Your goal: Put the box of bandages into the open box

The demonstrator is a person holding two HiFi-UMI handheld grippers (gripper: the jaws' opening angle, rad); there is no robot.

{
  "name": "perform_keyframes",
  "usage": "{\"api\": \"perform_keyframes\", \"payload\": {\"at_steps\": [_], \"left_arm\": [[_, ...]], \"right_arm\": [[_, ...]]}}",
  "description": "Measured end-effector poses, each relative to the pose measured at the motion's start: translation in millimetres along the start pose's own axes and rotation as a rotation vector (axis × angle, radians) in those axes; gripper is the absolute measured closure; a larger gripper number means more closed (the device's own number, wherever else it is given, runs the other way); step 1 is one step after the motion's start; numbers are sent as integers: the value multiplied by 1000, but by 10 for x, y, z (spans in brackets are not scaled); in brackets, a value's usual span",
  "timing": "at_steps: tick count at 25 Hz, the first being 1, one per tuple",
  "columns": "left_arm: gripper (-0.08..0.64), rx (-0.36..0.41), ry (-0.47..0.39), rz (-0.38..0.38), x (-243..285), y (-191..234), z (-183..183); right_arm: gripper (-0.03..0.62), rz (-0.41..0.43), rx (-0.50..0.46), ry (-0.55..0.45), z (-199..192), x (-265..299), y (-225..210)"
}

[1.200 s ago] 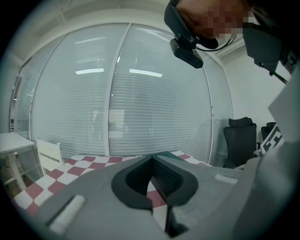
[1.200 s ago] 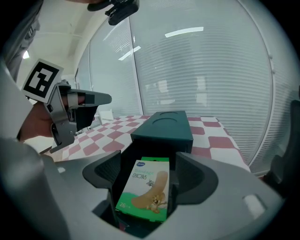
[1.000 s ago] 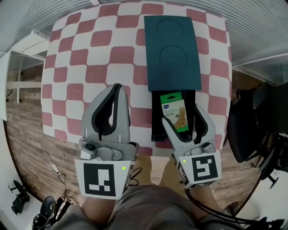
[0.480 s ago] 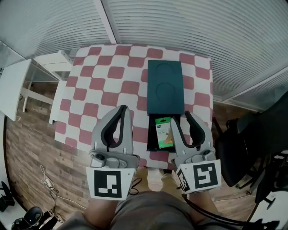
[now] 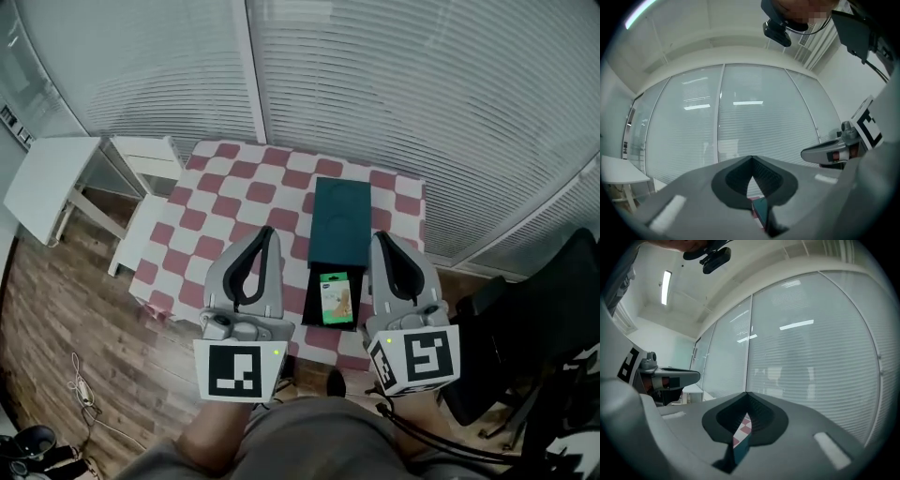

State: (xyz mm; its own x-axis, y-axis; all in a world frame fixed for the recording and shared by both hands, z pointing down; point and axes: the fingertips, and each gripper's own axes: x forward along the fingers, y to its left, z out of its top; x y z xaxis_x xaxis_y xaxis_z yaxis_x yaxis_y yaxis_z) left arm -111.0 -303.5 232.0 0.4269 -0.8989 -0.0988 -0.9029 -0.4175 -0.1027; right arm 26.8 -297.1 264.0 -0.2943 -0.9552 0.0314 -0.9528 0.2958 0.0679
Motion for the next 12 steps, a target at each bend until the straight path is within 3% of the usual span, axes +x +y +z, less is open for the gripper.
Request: {"api": "perform_keyframes", "payload": {"at_steps": [12], "left_arm": [[560, 33, -37, 13, -9, -75, 221]], "right_arm": [[566, 18, -32, -62, 294, -36, -89]]}}
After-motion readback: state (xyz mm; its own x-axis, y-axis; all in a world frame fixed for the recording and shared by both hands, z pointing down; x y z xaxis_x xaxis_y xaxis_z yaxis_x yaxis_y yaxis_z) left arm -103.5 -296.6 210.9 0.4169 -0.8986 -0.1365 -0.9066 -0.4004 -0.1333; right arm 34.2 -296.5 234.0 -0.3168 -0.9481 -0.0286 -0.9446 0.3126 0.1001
